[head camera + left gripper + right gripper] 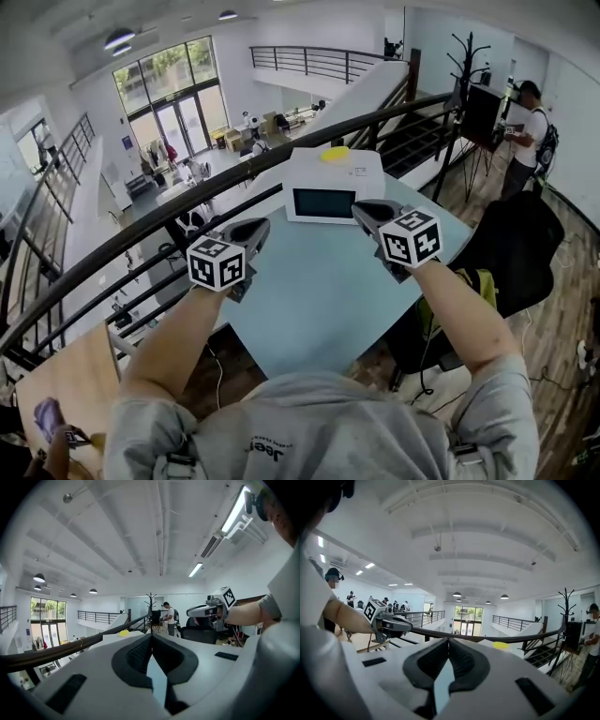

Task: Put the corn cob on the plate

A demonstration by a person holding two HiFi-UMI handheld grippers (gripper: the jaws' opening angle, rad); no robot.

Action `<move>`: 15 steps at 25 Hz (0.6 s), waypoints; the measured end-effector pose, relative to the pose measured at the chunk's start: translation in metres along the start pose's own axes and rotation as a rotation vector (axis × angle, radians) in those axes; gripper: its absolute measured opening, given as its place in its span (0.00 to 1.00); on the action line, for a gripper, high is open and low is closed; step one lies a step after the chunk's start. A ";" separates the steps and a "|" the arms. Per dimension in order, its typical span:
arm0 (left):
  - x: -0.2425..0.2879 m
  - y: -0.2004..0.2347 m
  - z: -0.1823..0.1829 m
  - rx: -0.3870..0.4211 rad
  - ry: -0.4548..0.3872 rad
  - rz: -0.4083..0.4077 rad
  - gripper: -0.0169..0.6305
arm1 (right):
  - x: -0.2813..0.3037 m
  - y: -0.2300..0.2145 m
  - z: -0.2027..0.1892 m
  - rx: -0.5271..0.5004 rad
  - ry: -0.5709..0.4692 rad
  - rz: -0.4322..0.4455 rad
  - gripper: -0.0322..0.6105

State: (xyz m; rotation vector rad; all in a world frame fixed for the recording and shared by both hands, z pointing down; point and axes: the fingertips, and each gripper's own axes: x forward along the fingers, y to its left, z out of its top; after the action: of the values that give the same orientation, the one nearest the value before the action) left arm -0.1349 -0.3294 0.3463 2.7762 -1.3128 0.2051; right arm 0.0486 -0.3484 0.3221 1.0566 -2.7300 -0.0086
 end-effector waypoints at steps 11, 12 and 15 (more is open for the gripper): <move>-0.061 -0.017 -0.058 0.013 -0.015 -0.160 0.05 | -0.009 0.093 -0.057 0.024 -0.014 -0.045 0.08; -0.064 -0.016 -0.064 0.007 -0.017 -0.175 0.05 | -0.009 0.103 -0.064 0.031 -0.010 -0.043 0.08; -0.075 -0.012 -0.086 -0.025 -0.005 -0.202 0.05 | -0.011 0.131 -0.087 0.059 0.027 -0.043 0.08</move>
State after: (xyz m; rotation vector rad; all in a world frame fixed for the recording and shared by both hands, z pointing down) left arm -0.1808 -0.2552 0.4208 2.8638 -1.0187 0.1683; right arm -0.0133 -0.2375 0.4154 1.1226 -2.6987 0.0791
